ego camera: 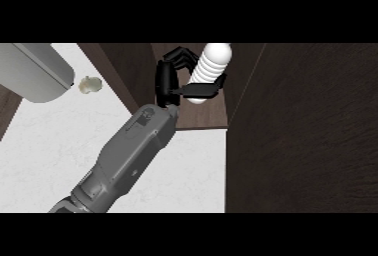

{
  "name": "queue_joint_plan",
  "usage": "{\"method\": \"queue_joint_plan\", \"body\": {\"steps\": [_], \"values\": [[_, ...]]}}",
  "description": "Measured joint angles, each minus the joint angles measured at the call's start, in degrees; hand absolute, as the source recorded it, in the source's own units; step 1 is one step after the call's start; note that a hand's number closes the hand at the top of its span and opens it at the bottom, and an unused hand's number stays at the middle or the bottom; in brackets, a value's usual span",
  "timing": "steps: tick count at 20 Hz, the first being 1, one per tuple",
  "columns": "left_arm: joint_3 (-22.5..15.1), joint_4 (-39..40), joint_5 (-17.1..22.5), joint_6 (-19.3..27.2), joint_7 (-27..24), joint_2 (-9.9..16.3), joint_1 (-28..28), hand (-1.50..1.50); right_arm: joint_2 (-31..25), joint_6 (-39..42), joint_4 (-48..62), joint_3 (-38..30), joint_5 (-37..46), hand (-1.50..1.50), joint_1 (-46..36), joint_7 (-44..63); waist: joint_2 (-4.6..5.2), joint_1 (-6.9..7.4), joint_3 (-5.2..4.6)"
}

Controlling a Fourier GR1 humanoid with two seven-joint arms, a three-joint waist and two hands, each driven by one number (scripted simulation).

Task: Pick up the bottled water, place it into the cabinet and close the cabinet

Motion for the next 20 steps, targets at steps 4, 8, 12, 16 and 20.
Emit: {"method": "queue_joint_plan", "body": {"steps": [4, 8, 12, 16, 20], "values": [[0.81, 6.60, -0.41, 0.10, -2.29, 0.11, -3.58, 1.50, 0.72, 0.09, 0.11, 1.26, -0.31, -1.50, -0.09, 0.12, 0.13, -0.41, 0.00], [0.55, 13.79, -2.97, -0.01, -2.02, 0.42, -8.02, -1.50, 0.21, 0.43, 0.36, 0.72, -0.68, -1.50, -0.49, -0.11, 0.20, -0.51, 0.02], [1.18, 19.56, -4.39, -1.45, -2.67, 0.73, -10.74, -1.50, 0.06, 0.60, 0.39, 0.43, -1.12, -1.50, -0.48, -0.30, 0.29, -0.63, 0.01], [1.65, 24.18, -5.29, -1.42, -2.78, 0.37, -13.40, -1.50, -0.21, 1.11, 0.57, 0.07, -1.40, -1.50, -0.61, -0.75, 0.34, -0.94, 0.01], [3.65, 26.45, -4.65, -3.15, -3.00, 0.62, -15.55, -1.50, -0.13, 0.88, 0.65, 0.52, -1.63, -1.50, -1.39, -0.43, 0.39, -0.82, 0.00]]}}
